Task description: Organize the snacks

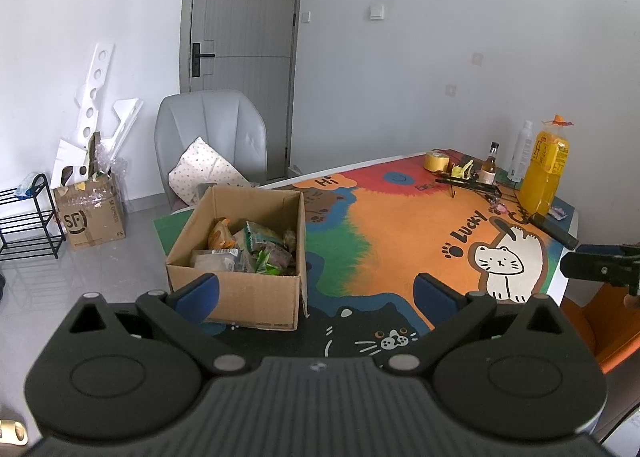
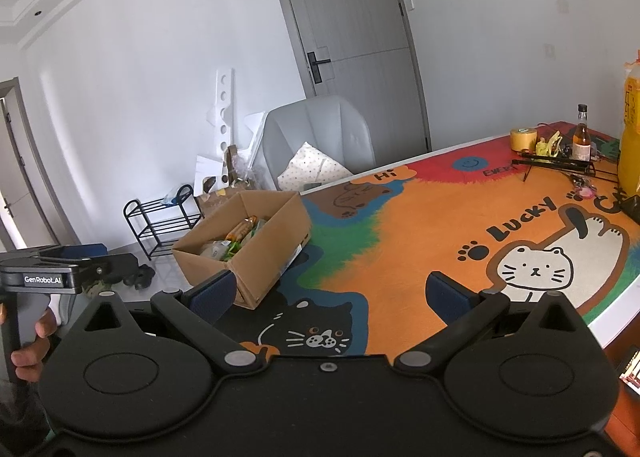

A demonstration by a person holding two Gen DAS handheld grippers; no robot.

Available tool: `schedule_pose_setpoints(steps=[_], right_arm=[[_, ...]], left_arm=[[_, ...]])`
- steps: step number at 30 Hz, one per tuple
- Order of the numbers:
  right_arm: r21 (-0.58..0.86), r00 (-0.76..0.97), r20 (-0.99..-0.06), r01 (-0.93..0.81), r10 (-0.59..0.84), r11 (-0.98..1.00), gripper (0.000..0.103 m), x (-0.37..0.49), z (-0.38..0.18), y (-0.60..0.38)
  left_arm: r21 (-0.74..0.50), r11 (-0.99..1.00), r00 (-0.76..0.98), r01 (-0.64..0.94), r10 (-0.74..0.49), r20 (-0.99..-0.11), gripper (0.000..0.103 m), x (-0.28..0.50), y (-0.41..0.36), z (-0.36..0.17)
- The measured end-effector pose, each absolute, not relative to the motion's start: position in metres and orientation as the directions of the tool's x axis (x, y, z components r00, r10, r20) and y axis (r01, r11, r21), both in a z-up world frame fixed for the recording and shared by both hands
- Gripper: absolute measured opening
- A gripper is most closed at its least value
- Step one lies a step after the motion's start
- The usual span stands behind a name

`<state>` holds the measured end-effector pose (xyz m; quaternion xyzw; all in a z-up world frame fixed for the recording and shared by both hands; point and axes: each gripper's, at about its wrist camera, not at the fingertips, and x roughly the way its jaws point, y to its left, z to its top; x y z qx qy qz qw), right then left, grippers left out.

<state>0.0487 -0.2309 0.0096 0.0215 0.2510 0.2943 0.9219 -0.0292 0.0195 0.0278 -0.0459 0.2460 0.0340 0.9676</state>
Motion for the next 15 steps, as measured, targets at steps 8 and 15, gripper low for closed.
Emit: schedule_pose_setpoints(steps=[8,15], right_arm=[[0.186,0.700,-0.451,-0.534,0.555,0.825,0.103,0.0490,0.0087,-0.2307],[0.190,0.697,-0.450,-0.536,0.558,0.823,0.103,0.0493,0.0085,-0.2308]], left_arm=[[-0.061,0.994,0.880,-0.091,0.052,-0.472,0.103,-0.0304,0.0208,0.0271],[-0.062,0.994,0.879,-0.092,0.052,-0.474,0.103,-0.0296,0.0215,0.0262]])
